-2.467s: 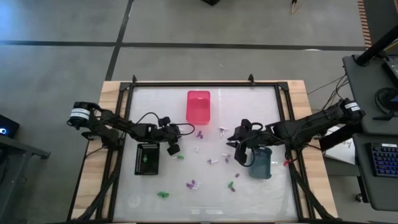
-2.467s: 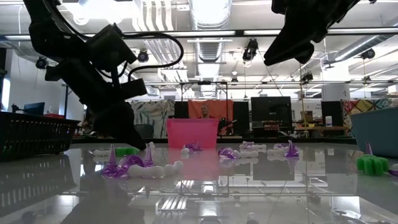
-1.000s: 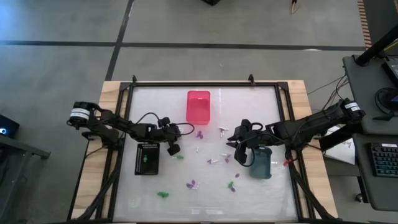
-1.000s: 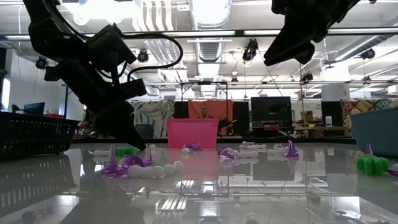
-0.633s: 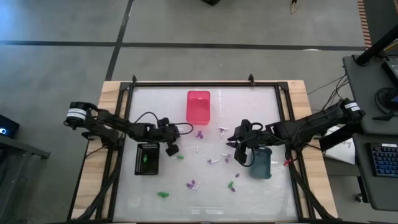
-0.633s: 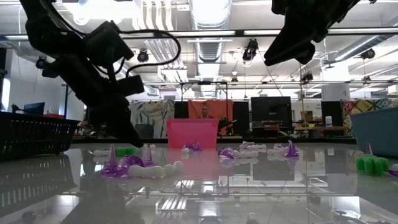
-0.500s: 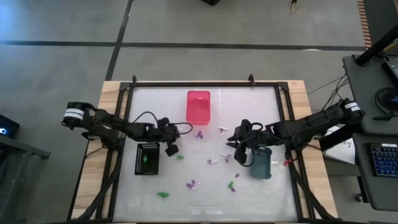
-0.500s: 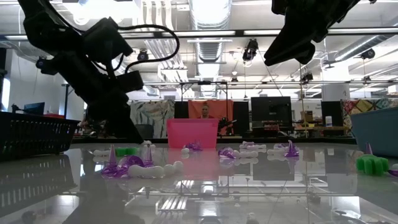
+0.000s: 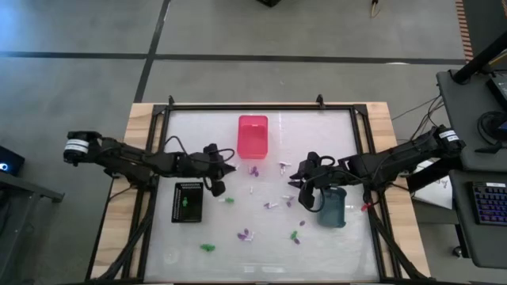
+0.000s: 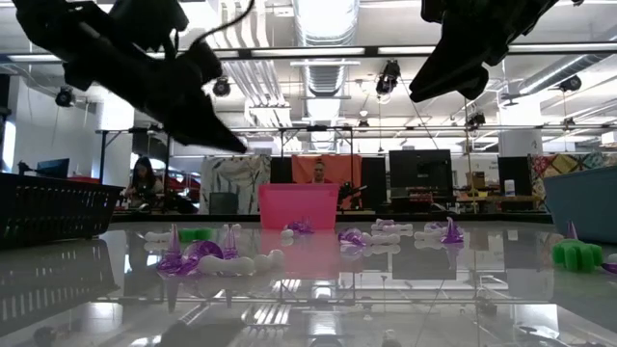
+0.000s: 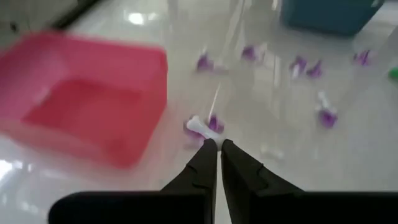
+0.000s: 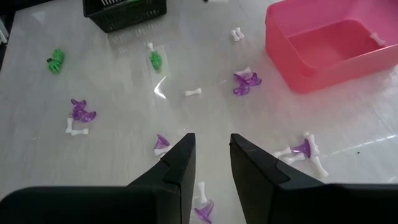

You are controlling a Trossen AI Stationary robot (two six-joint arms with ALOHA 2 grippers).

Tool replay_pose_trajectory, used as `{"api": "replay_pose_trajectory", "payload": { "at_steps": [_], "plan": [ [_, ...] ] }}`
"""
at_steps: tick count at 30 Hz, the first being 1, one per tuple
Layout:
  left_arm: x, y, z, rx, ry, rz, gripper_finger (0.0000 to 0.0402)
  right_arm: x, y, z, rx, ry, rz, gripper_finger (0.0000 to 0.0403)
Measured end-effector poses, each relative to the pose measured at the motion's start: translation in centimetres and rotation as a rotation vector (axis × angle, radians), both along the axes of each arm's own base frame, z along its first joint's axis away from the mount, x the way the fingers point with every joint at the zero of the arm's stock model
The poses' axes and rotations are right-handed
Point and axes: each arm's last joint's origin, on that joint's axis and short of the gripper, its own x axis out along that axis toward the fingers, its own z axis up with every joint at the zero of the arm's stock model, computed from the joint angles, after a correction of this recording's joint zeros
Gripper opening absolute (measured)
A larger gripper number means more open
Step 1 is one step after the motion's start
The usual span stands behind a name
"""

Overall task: Sort Halloween decoration
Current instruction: Put the bone toy into the red bin, then put the witch hat toy into the blue bin

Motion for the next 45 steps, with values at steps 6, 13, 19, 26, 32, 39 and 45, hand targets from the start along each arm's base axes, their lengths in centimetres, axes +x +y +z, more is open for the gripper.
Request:
{"api": "replay_pose_trajectory", "payload": {
  "at_steps": [6,13,19,26,32,39,45],
  "plan": [
    [1.2,1.6,1.7,0.090,-0.136,0.023,0.0000,0.0,0.0,0.0,-0.002,-0.002,-0.002,0.0091],
    [4.0,6.0,3.0,0.176,-0.048,0.126,0.0000,0.1,0.0,0.1,0.001,-0.018,-0.002,0.0091],
    [5.5,10.0,2.8,0.140,0.106,0.160,0.0000,0.1,0.0,0.1,0.007,-0.018,-0.007,0.0091],
    [7.2,11.5,1.9,0.129,0.175,0.123,0.0000,0.1,0.0,0.1,0.006,-0.019,-0.008,0.0091],
    [7.5,11.6,1.3,0.122,0.195,0.118,0.0000,0.1,0.0,0.2,0.009,-0.025,-0.010,0.0091],
    [7.6,11.6,1.5,0.124,0.187,0.120,0.0024,0.1,0.0,0.2,0.015,-0.026,-0.017,0.0091],
    [7.6,11.6,1.6,0.125,0.181,0.125,0.0076,0.1,0.0,0.2,0.015,-0.026,-0.017,0.0091]
  ]
}}
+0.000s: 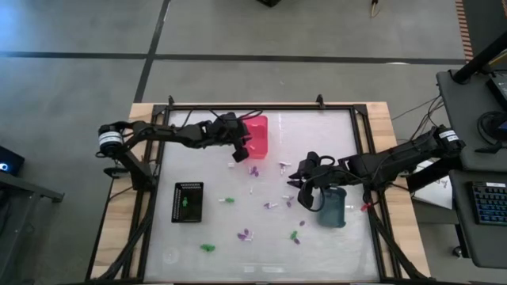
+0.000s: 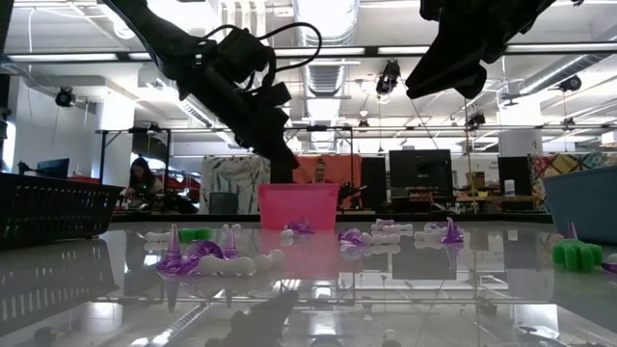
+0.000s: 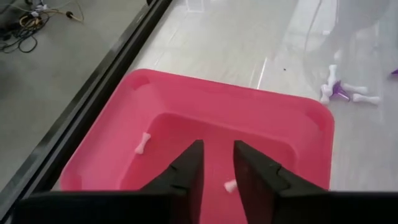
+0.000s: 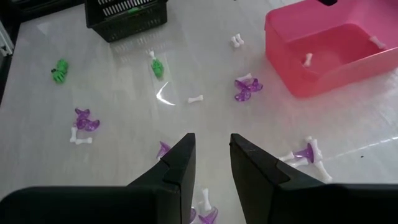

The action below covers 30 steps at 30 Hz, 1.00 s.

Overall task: Sort Halloween decoration
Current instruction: Put the witch hat toy into the blue bin

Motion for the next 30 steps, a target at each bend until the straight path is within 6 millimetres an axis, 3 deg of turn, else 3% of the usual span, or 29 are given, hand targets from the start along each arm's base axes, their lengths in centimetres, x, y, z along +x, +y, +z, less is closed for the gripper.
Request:
{"api": "replay_pose_trajectory", "payload": {
  "at_steps": [9,14,22,30],
  "plan": [
    [0.0,-0.1,0.4,-0.019,-0.028,0.017,0.0102,0.0,0.0,0.0,-0.003,-0.003,-0.015,0.0091],
    [-0.4,-1.1,2.1,-0.035,-0.080,0.017,0.0098,0.1,-0.1,0.1,0.071,-0.026,-0.095,0.0091],
    [-1.4,-5.0,5.9,-0.028,-0.210,-0.083,0.0095,0.1,-0.1,0.1,0.158,-0.037,-0.151,0.0091],
    [-3.6,-9.7,7.9,-0.061,-0.308,-0.179,0.0095,0.3,0.0,0.5,0.192,-0.005,-0.176,0.0088]
  ]
}}
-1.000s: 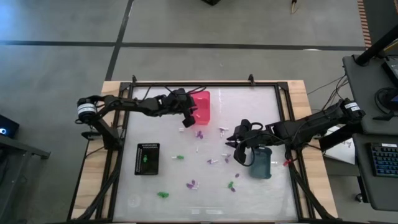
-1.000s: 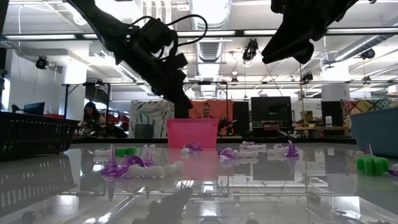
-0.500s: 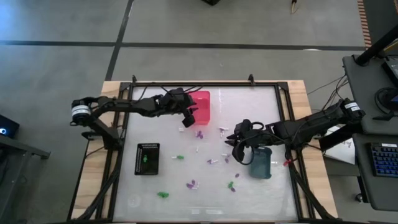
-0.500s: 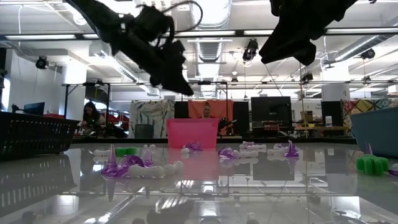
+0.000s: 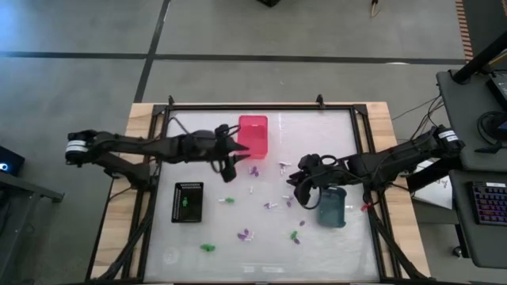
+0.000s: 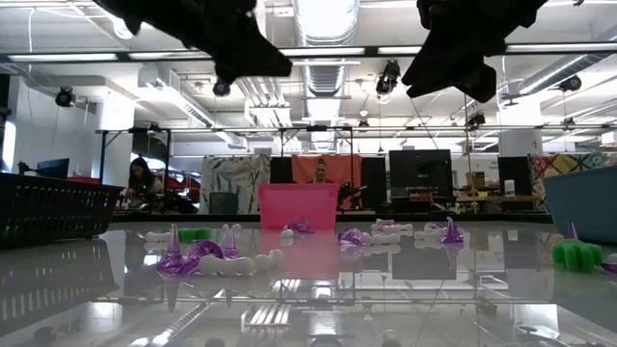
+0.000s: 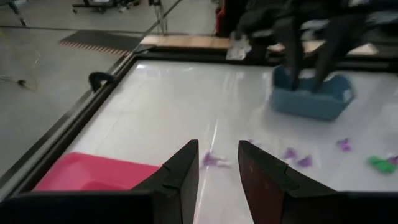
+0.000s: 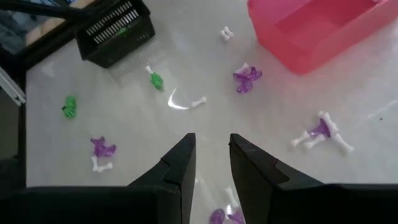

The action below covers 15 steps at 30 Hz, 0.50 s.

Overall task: Sort Halloween decoration
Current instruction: Put the witch hat toy into the blue bin

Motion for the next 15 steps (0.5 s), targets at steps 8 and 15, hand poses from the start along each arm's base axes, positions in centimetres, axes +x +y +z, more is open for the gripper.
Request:
{"api": "replay_pose_trajectory", "payload": {
  "at_steps": [8,15],
  "plan": [
    [-2.5,-3.9,0.4,0.005,-0.053,0.024,0.0095,0.9,0.2,-0.1,0.033,0.233,-0.084,0.0074],
    [-4.3,-5.7,0.5,0.009,-0.088,0.041,0.0095,3.0,1.1,-0.3,0.085,0.396,-0.055,0.0073]
  ]
}}
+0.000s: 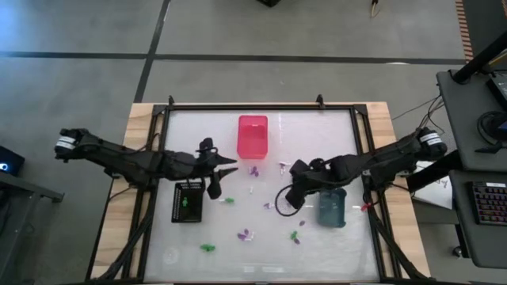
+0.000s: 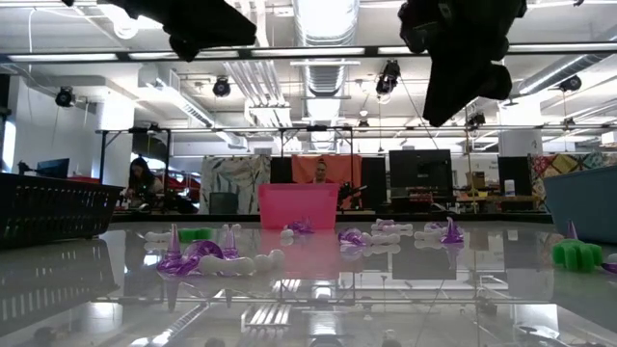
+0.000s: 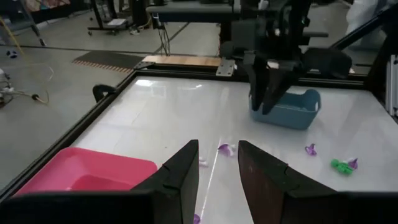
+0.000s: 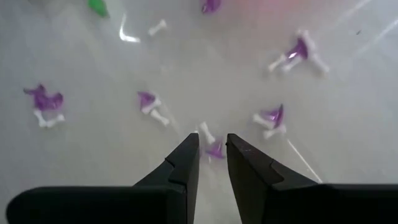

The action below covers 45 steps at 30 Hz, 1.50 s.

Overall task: Sort Halloween decoration
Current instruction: Put the witch hat toy into the blue bin

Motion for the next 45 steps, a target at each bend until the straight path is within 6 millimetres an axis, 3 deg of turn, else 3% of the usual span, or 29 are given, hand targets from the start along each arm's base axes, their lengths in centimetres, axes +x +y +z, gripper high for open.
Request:
{"api": "replay_pose_trajectory", "payload": {
  "at_steps": [10,19,31,45],
  "plan": [
    [-0.8,-0.1,0.0,0.009,0.005,0.026,0.0095,3.1,1.0,-0.9,0.051,0.212,0.011,0.0080],
    [-0.8,-0.1,0.0,0.027,0.016,0.022,0.0095,5.3,1.8,-3.6,0.115,0.308,0.019,0.0091],
    [-0.8,-0.1,-0.1,0.059,0.029,0.013,0.0095,6.1,2.3,-6.4,0.136,0.392,-0.029,0.0091],
    [-0.9,0.0,-0.1,0.089,0.035,0.043,0.0095,6.4,2.3,-7.0,0.129,0.388,-0.051,0.0087]
  ]
}}
